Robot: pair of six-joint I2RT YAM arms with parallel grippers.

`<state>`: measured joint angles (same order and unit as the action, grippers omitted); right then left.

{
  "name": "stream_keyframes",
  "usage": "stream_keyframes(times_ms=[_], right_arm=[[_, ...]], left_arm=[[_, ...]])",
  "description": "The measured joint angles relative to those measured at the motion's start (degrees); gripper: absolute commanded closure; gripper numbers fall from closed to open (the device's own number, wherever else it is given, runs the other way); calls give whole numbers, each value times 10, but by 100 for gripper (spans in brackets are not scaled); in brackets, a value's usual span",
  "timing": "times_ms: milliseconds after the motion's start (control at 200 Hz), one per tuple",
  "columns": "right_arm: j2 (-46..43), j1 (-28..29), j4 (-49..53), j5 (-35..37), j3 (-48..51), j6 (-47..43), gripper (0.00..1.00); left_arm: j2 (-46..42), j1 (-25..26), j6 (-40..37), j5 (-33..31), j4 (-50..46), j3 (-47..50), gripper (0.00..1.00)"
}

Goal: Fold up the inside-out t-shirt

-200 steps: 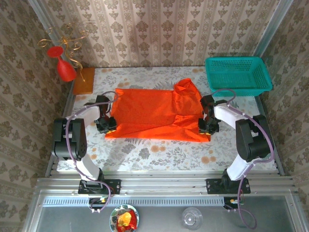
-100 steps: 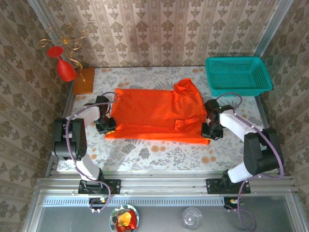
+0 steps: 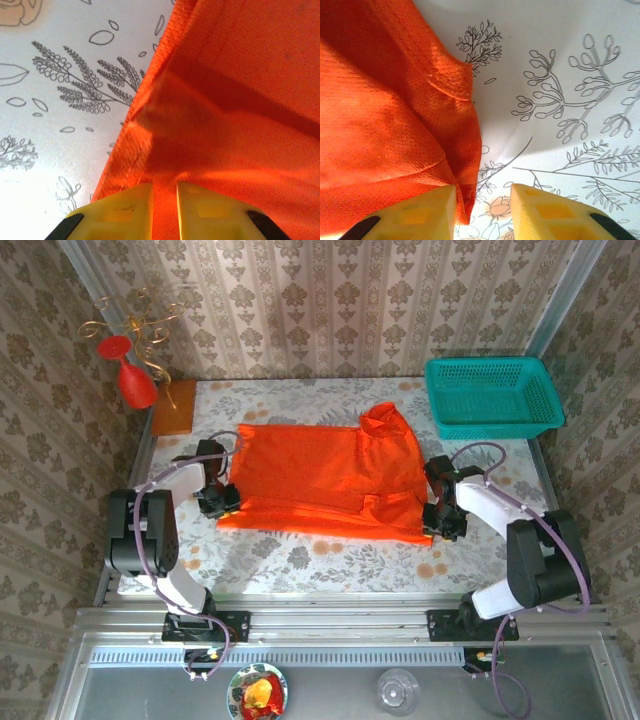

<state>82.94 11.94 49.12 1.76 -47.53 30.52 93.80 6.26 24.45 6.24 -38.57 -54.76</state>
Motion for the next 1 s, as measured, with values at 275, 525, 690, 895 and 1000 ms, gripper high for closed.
stream_keyframes(times_ms=[275,525,690,895,1000], right_arm=[[-67,34,-29,-67,-22,23,63],[18,21,-115,-139,31,48,49],[10,-7,-111,-116,40,51,45],[-13,0,-73,-92,8,44,51],[-12,38,-53,-75,-51,39,53]], left_arm=[[-55,43,12,17,-13,0,78],[-34,46,15,19,-9,26,79],[-41,46,25,26,-7,66,78],[-76,61,34,35,-11,71,78],[-105,65,34,39,-19,65,78]])
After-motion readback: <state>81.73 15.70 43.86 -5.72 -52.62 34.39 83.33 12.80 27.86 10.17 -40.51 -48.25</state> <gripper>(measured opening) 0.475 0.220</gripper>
